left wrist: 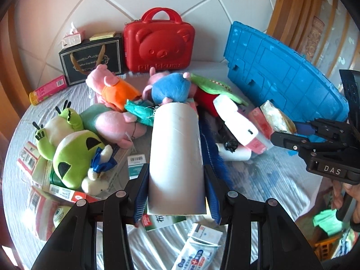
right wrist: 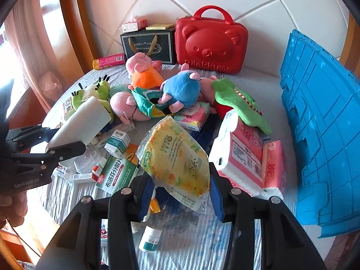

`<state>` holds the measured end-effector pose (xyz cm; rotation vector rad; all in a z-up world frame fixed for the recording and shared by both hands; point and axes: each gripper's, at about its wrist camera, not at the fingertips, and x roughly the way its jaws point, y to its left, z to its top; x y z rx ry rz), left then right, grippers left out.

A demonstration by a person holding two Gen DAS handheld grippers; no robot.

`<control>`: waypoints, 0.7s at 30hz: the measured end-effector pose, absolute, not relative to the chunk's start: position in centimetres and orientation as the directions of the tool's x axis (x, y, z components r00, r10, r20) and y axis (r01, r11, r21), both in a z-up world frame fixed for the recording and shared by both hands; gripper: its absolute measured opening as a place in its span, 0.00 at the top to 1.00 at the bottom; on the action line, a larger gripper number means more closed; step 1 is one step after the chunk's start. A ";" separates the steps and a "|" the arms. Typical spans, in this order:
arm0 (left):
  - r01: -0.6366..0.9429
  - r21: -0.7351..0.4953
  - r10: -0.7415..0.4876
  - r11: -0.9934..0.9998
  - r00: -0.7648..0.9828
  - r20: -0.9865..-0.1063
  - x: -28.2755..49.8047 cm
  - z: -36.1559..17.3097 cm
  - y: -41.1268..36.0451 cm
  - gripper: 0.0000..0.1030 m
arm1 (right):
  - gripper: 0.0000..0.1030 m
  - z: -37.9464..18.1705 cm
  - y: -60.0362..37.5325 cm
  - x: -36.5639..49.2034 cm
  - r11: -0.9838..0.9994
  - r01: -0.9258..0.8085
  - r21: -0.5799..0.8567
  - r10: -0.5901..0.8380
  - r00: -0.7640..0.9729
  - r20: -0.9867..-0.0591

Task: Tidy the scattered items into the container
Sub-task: 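Lift the white tube and yellow tissue pack and carry both toward the blue bin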

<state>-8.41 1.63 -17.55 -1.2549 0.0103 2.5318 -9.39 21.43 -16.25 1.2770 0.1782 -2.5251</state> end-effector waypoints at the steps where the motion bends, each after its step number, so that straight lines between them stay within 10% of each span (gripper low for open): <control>1: -0.283 -0.133 0.278 -0.950 -0.574 -0.770 -8.4 -17.1 1.6 0.57 | 0.58 -15.6 21.5 -9.2 -0.947 0.321 0.026 -0.214 -0.565 -0.797; 21: -0.284 -0.085 0.265 -0.955 -0.690 -0.674 -8.5 -8.5 6.6 0.57 | 0.58 -5.6 27.8 -7.3 -0.943 0.326 0.063 -0.287 -0.706 -0.648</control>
